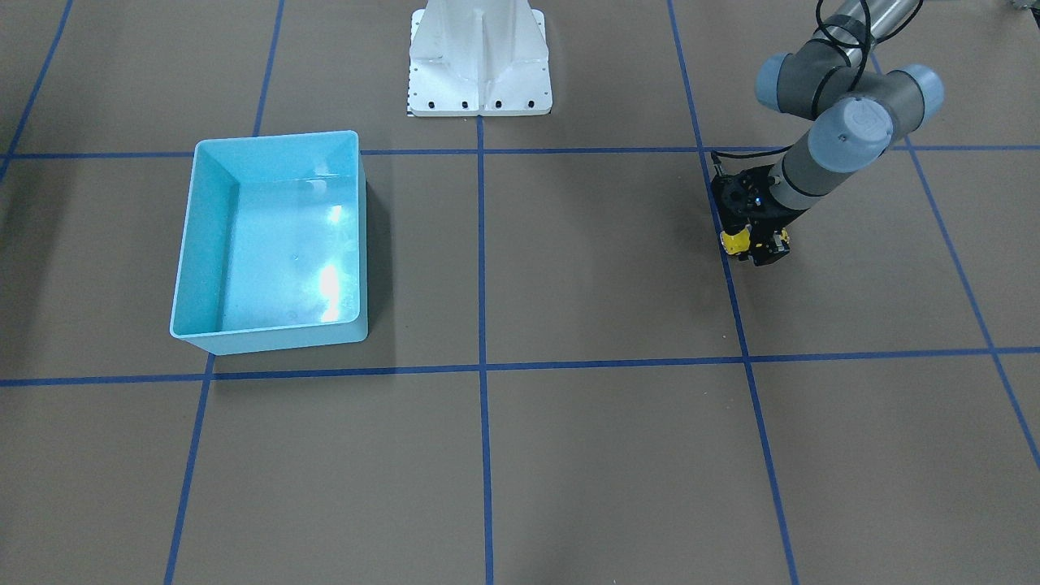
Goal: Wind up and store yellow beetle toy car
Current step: 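Press the car down and drag it backward toward the robot with the left gripper, then keep pressing the car and pull it farther back with the left gripper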
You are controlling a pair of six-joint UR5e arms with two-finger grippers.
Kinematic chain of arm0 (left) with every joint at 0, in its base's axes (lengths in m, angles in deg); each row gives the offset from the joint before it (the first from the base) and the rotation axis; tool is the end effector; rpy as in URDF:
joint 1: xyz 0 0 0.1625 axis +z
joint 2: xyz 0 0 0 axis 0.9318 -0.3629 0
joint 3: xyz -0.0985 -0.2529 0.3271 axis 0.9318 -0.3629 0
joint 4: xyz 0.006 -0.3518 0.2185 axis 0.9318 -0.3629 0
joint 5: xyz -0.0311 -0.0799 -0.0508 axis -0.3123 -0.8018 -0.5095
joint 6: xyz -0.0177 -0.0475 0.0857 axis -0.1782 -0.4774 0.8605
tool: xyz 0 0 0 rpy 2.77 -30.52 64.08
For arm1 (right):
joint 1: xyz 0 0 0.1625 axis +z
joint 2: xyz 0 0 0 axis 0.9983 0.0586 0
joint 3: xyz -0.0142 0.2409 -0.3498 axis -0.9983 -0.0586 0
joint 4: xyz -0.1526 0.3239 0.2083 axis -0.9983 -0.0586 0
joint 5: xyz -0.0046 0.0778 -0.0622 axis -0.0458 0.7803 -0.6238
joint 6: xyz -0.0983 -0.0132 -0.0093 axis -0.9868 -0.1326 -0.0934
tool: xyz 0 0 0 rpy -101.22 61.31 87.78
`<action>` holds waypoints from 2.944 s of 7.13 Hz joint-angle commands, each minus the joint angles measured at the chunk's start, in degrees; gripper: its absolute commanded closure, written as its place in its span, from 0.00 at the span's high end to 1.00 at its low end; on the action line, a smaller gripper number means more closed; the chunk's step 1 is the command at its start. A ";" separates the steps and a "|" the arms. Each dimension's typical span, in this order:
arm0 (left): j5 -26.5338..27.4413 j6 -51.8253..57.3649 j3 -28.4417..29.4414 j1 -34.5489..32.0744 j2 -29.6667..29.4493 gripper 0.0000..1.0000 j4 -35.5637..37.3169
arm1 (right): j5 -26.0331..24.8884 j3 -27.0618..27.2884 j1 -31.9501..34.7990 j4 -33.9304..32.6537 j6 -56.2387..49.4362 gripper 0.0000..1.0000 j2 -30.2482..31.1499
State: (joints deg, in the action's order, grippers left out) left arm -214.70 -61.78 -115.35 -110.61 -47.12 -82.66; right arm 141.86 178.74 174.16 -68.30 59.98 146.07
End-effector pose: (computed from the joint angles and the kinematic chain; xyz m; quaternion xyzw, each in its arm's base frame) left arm 0.3658 -0.4302 0.4844 0.2170 0.3403 0.6096 0.6823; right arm 0.0417 -0.4927 0.6486 0.0391 -0.3813 -0.0865 0.9196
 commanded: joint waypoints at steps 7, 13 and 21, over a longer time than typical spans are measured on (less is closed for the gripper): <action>-0.57 -0.05 -4.80 -0.48 4.26 0.00 -4.16 | 0.09 -0.10 0.01 -0.01 0.26 1.00 0.30; -0.57 0.13 -0.70 0.05 2.87 0.00 -15.97 | 0.18 -0.28 0.01 -0.10 0.27 1.00 0.48; -4.34 0.57 4.49 0.05 2.42 0.00 -22.08 | 0.18 -0.46 0.01 -0.10 0.27 1.00 0.57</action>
State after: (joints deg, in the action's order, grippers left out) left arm -218.26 -61.26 -111.86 -110.56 -44.82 -103.67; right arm 142.04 178.30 174.18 -68.39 60.25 146.63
